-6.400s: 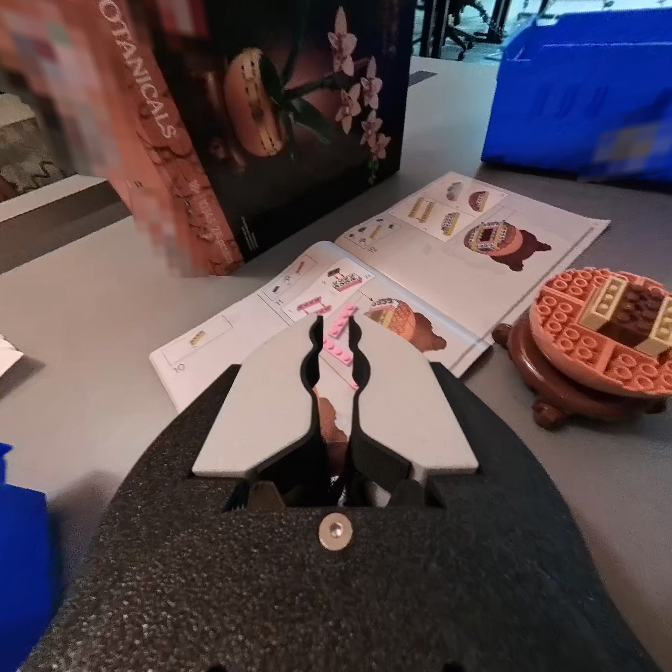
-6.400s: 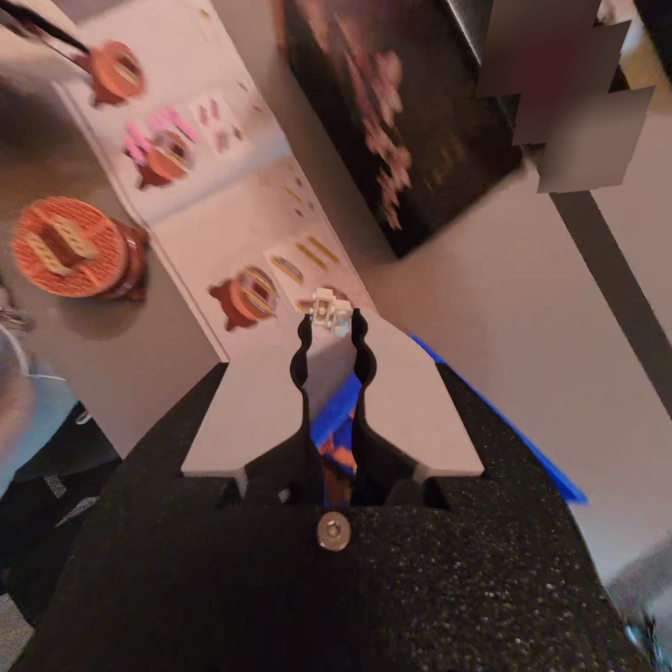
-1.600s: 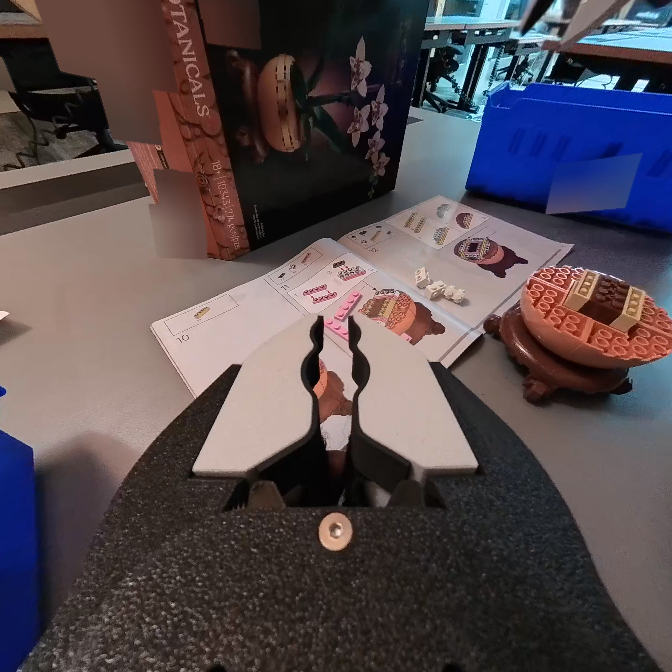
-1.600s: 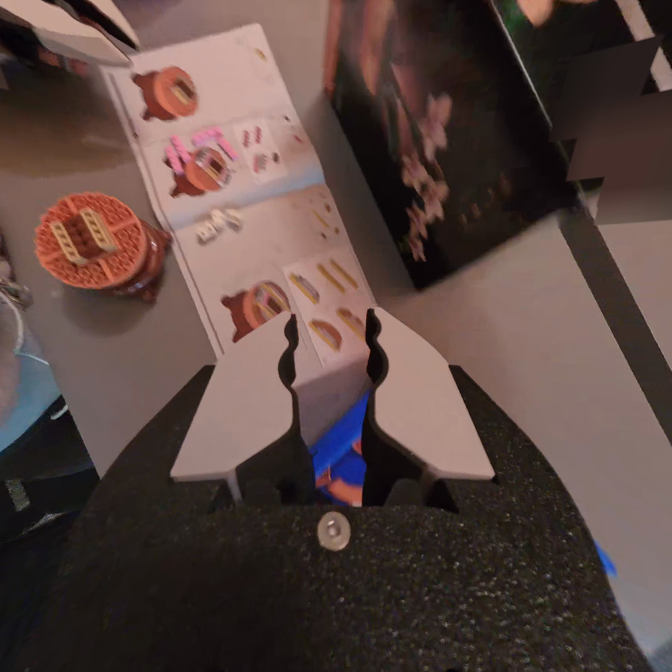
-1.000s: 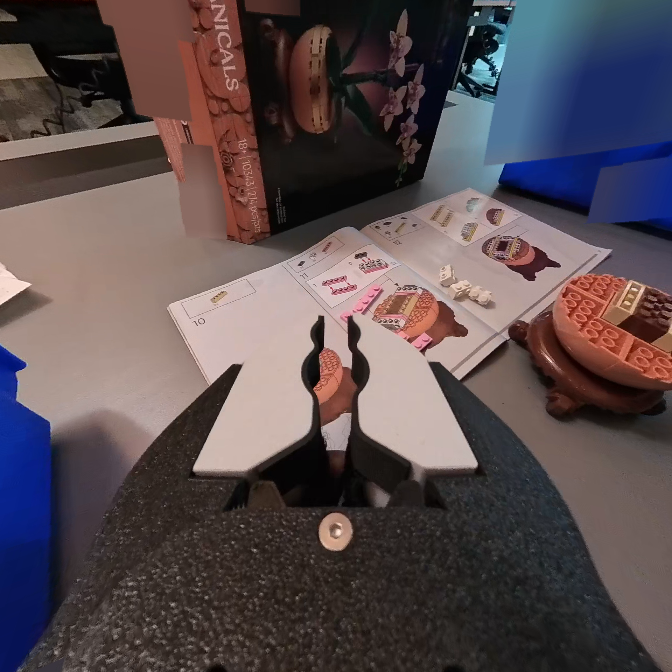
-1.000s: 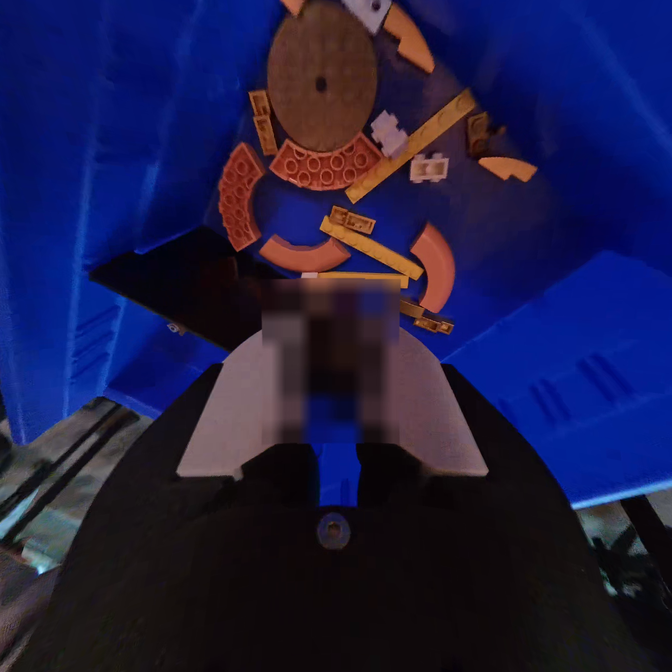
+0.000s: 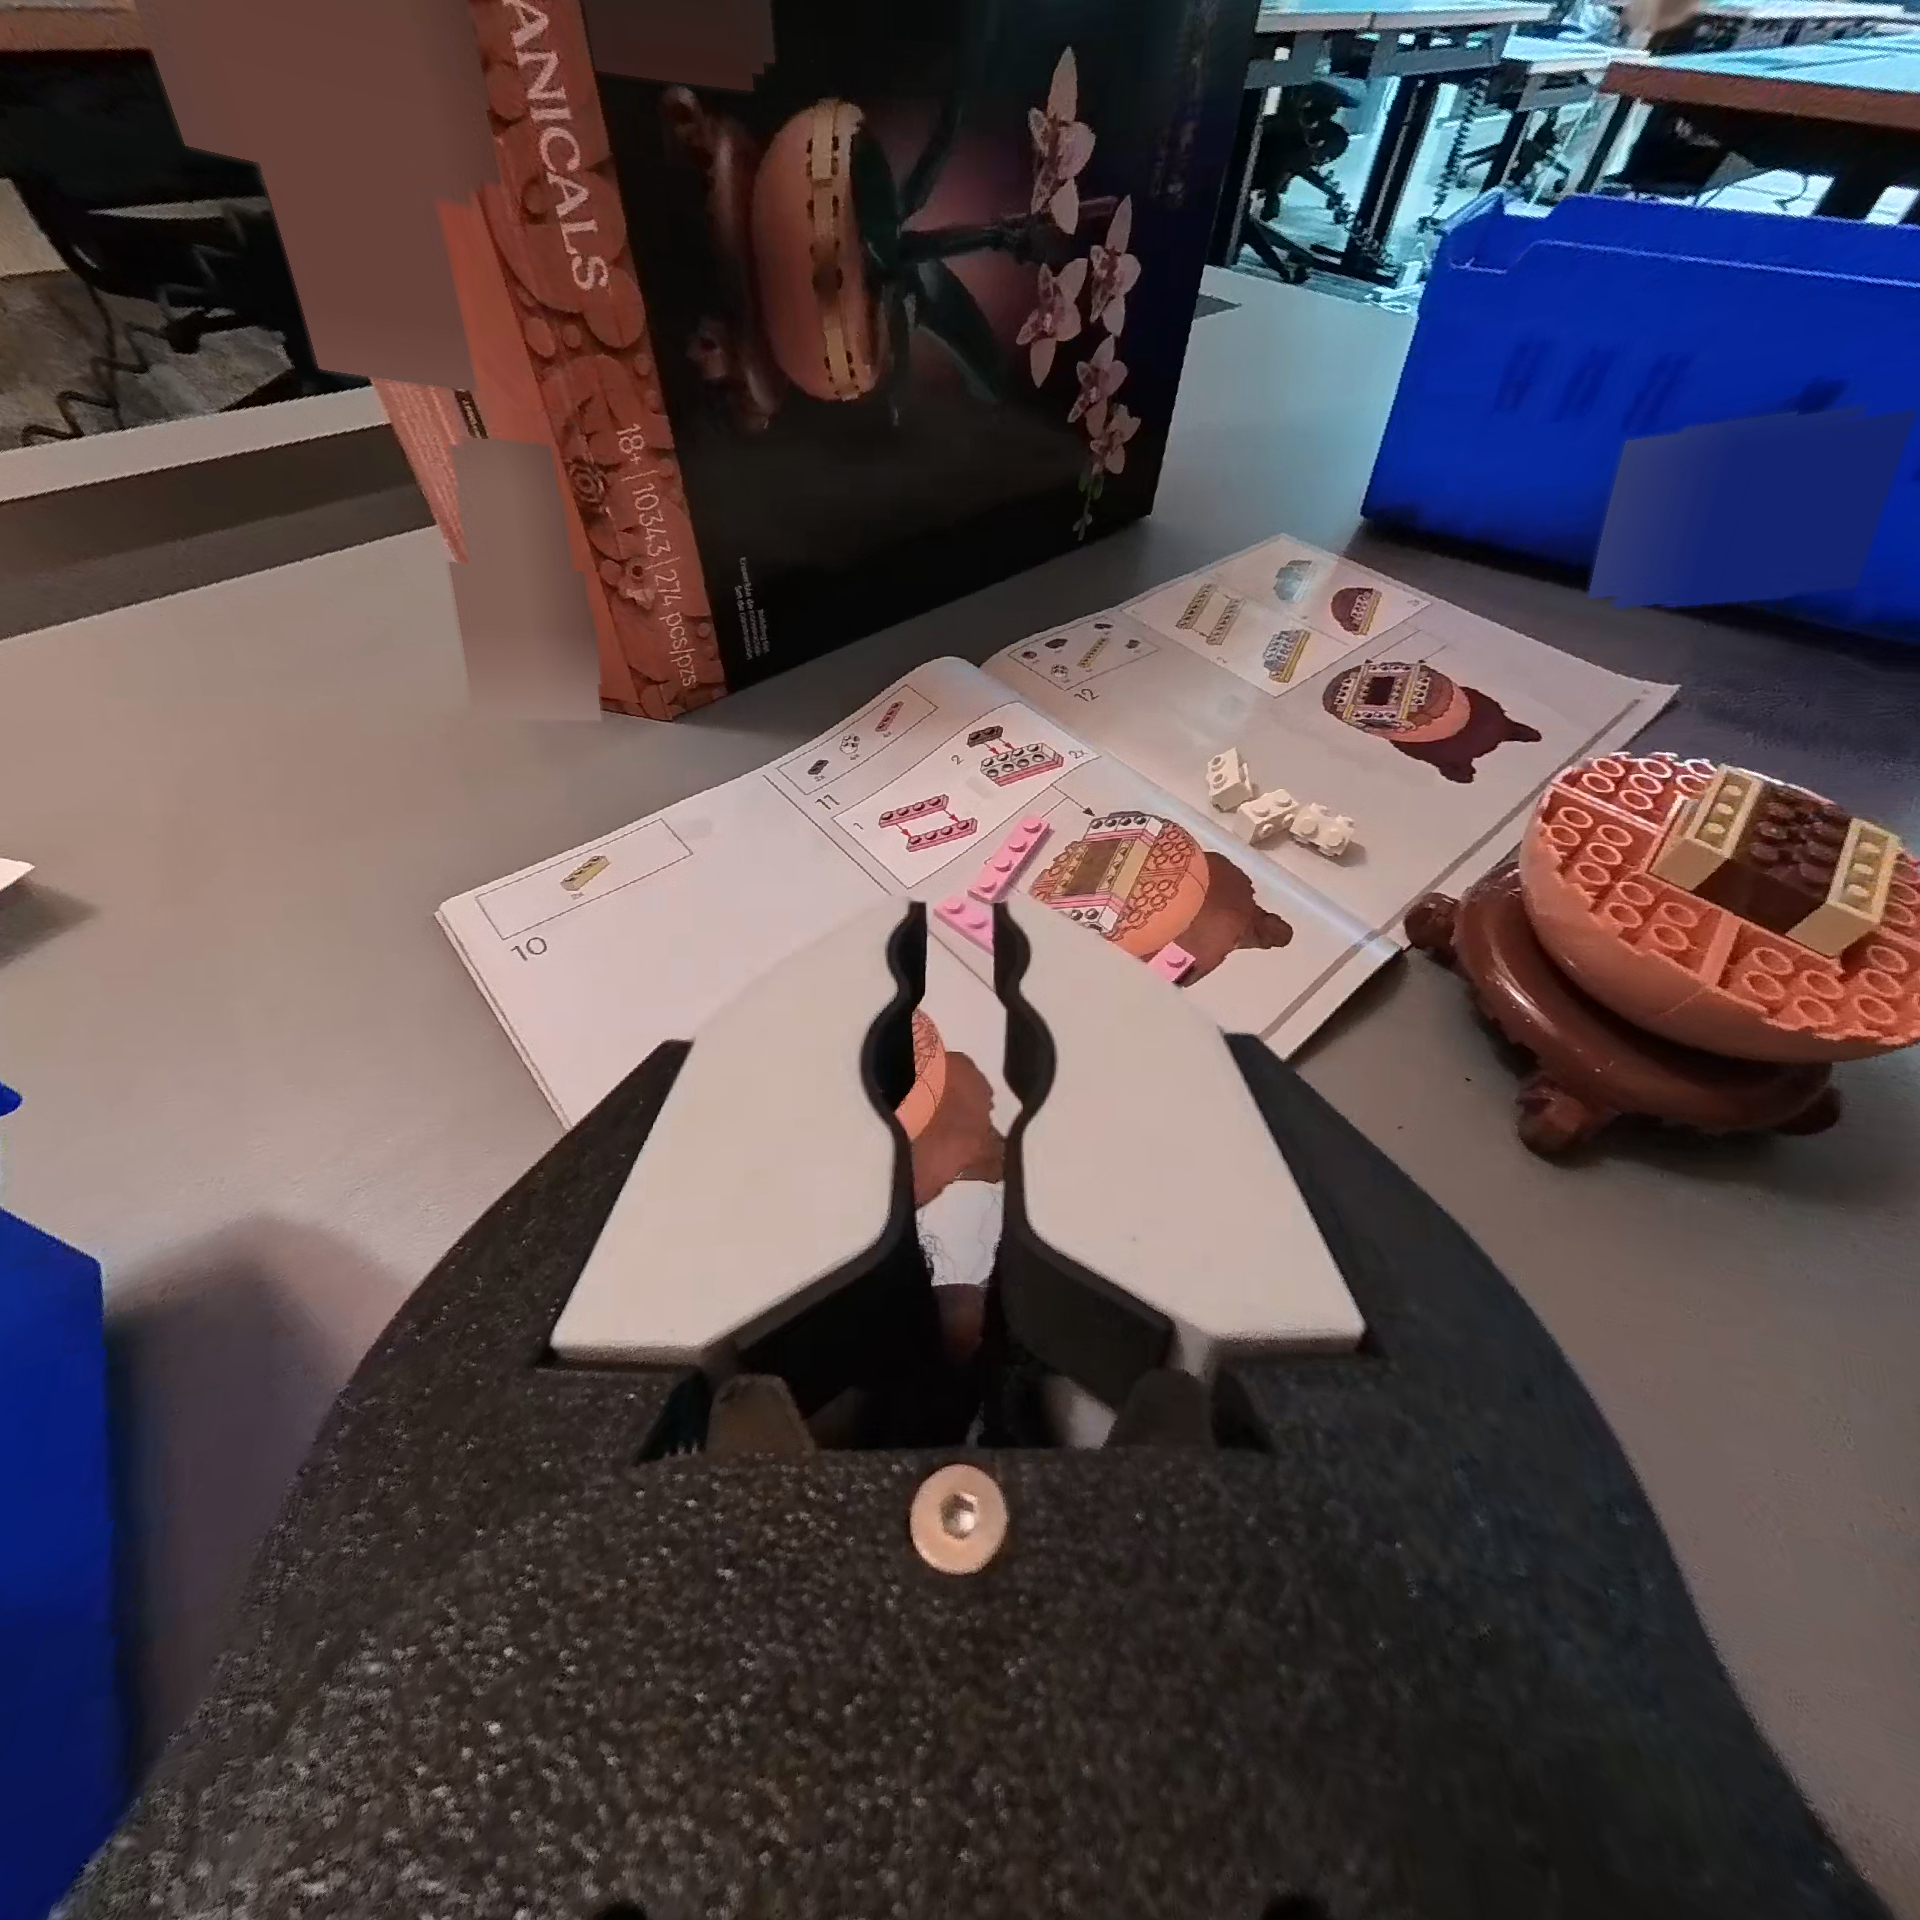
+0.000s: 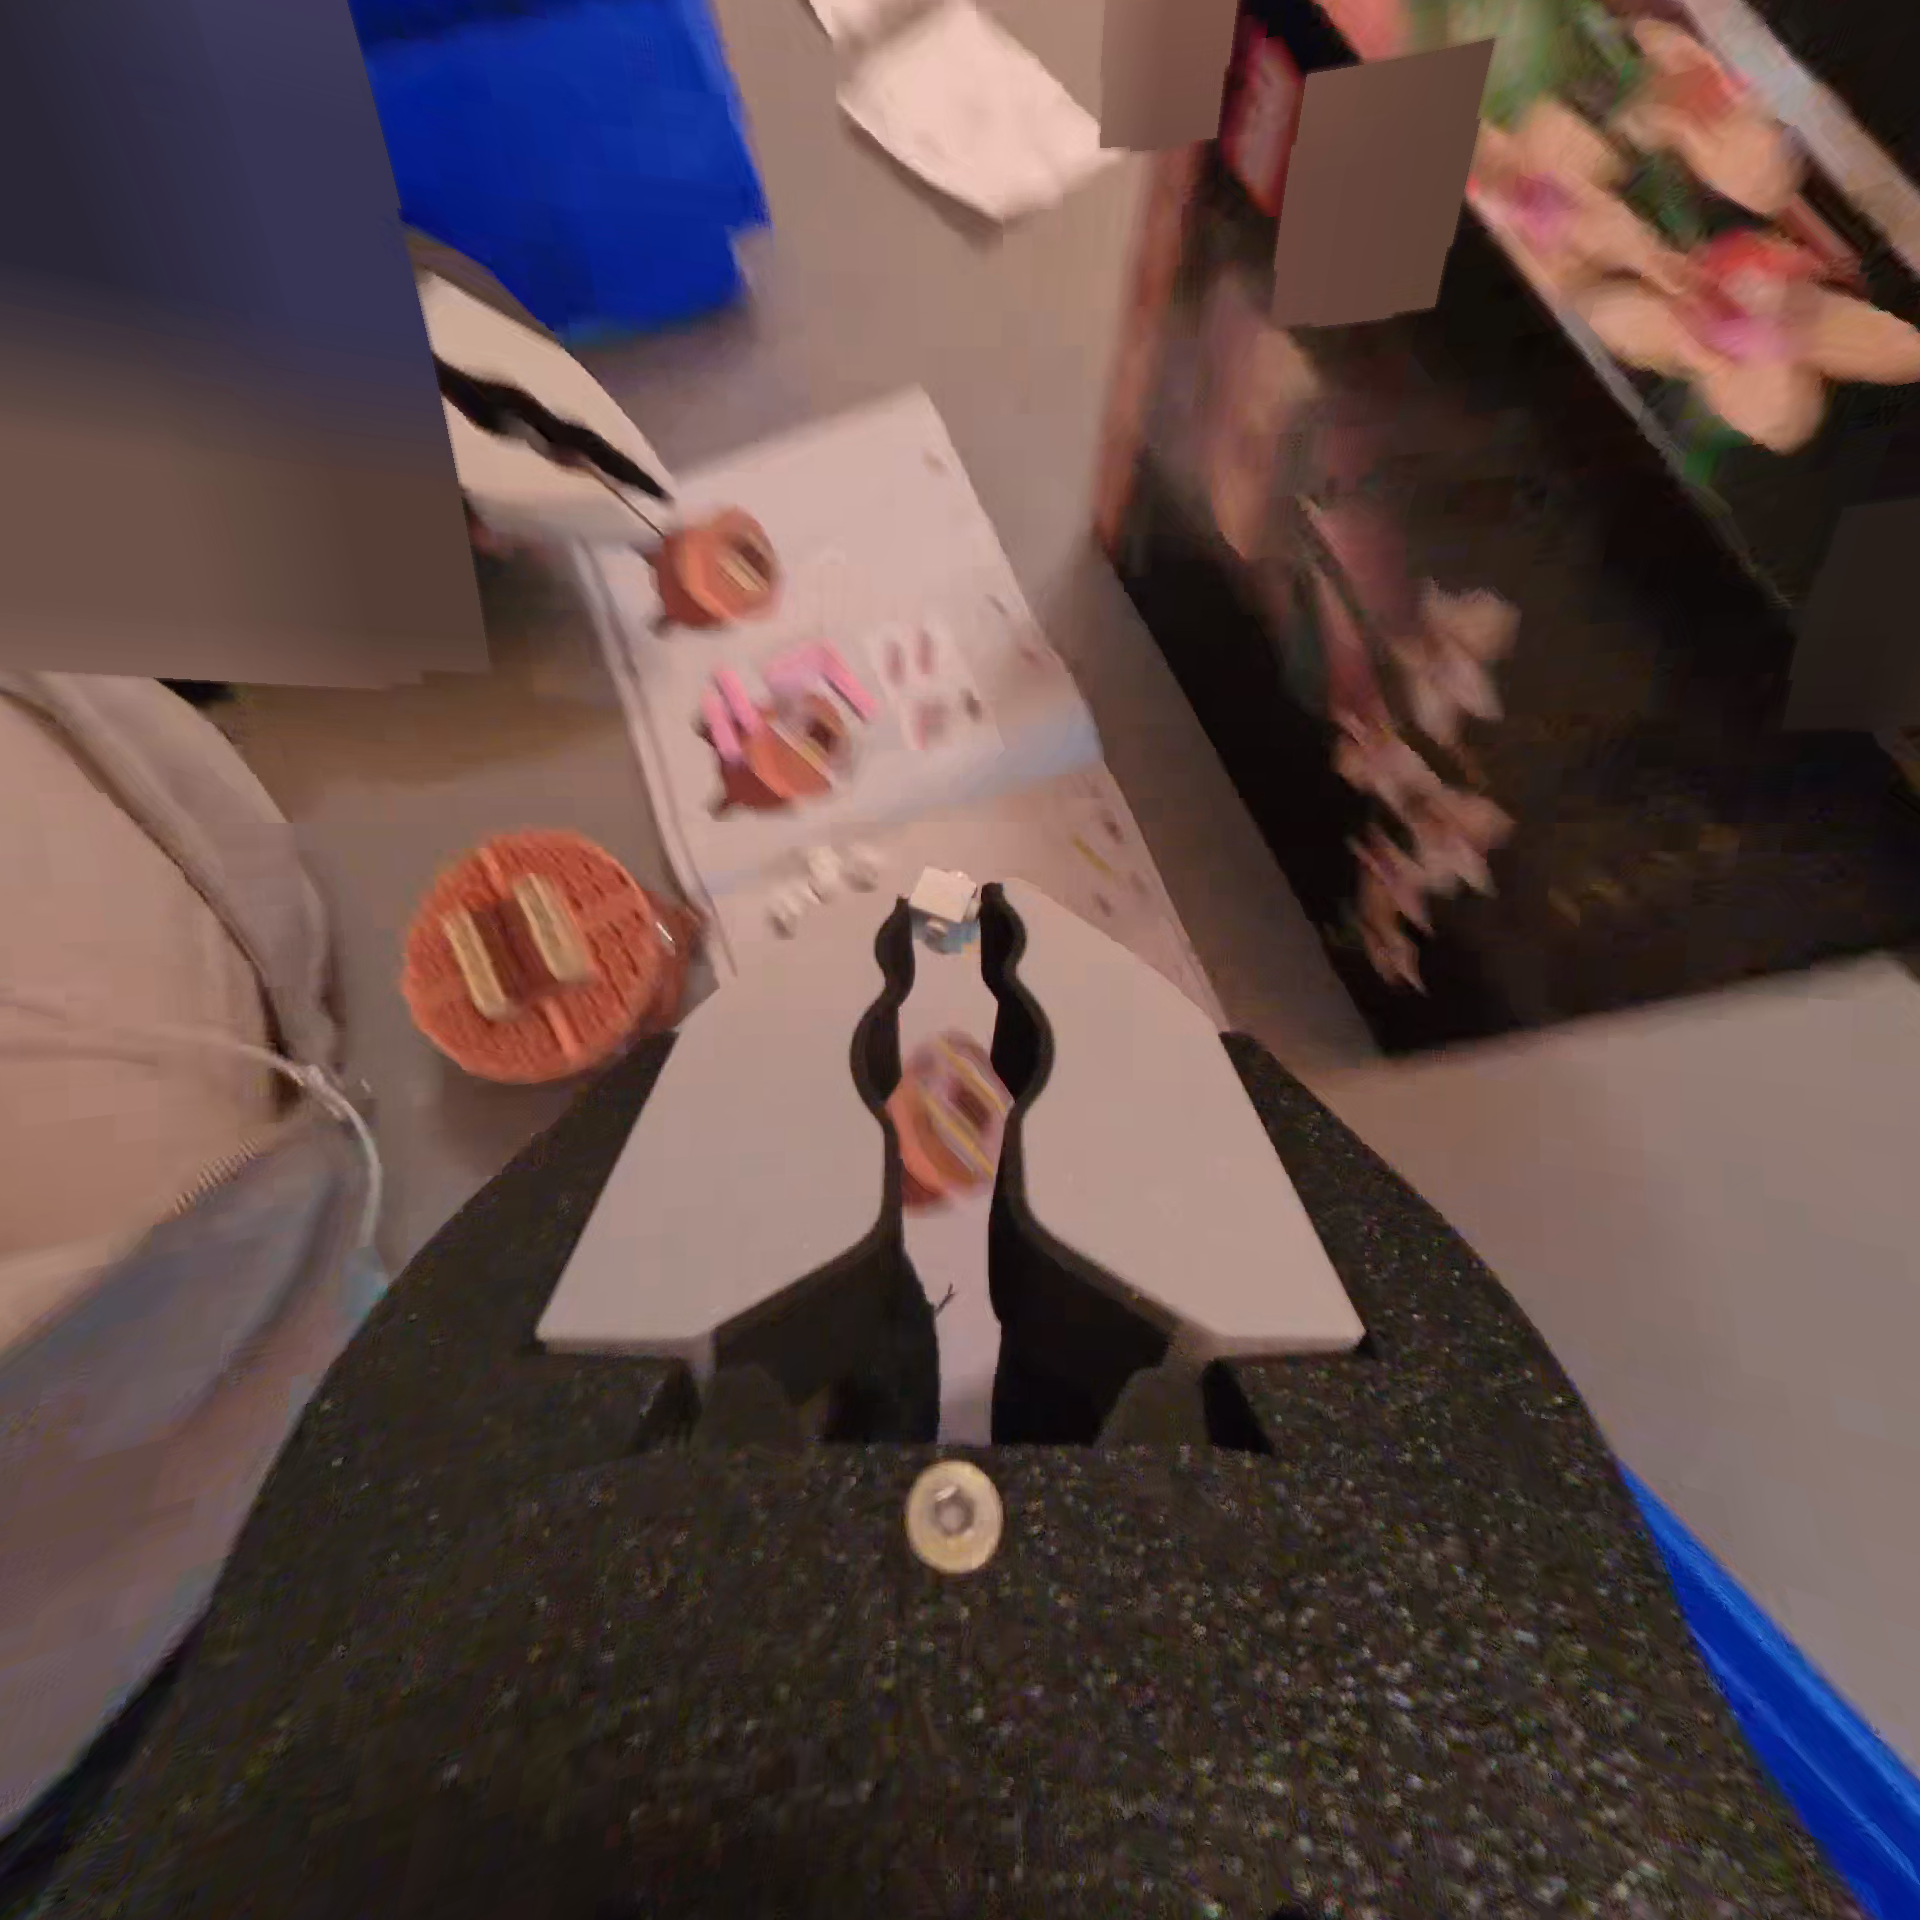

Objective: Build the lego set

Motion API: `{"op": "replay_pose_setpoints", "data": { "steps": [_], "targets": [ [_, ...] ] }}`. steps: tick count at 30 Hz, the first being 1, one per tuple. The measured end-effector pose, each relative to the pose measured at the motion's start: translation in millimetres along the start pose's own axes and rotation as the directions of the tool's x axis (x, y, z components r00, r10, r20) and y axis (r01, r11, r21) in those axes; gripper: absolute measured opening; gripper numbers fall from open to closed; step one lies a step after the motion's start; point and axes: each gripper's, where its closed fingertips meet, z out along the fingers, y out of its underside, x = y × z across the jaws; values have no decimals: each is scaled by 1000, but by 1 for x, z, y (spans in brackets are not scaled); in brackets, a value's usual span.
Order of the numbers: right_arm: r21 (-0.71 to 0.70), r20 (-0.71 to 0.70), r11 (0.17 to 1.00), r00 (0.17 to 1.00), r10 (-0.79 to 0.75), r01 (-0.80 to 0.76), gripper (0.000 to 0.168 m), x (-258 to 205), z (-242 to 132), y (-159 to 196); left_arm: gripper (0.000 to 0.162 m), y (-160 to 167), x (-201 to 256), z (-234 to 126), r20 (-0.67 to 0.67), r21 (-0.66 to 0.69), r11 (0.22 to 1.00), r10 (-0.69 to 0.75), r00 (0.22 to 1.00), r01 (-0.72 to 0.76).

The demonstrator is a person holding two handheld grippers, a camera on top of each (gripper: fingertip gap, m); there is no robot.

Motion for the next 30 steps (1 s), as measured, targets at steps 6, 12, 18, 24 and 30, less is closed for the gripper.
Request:
{"op": "replay_pose_setpoints", "data": {
  "steps": [6,12,18,24,30],
  "targets": [
    [27,293,988,947,136,-151,12,-59,109,9,12,-3,6,-3,-49,30,1000,8,999,-6],
    [-109,337,985,927,161,-131,12,-73,136,41,12,-9,4,-8,-60,81,996,-24,998,29],
    [-207,250,978,965,83,-31,18,-66,146,61,12,-12,1,-12,-62,116,992,-50,997,57],
    [-138,218,990,974,61,-31,19,-61,139,52,12,-12,2,-12,-59,117,992,-42,997,49],
    [30,60,996,994,-90,88,22,-41,130,32,12,-10,4,-10,-55,96,995,-22,998,27]
  ]
}}
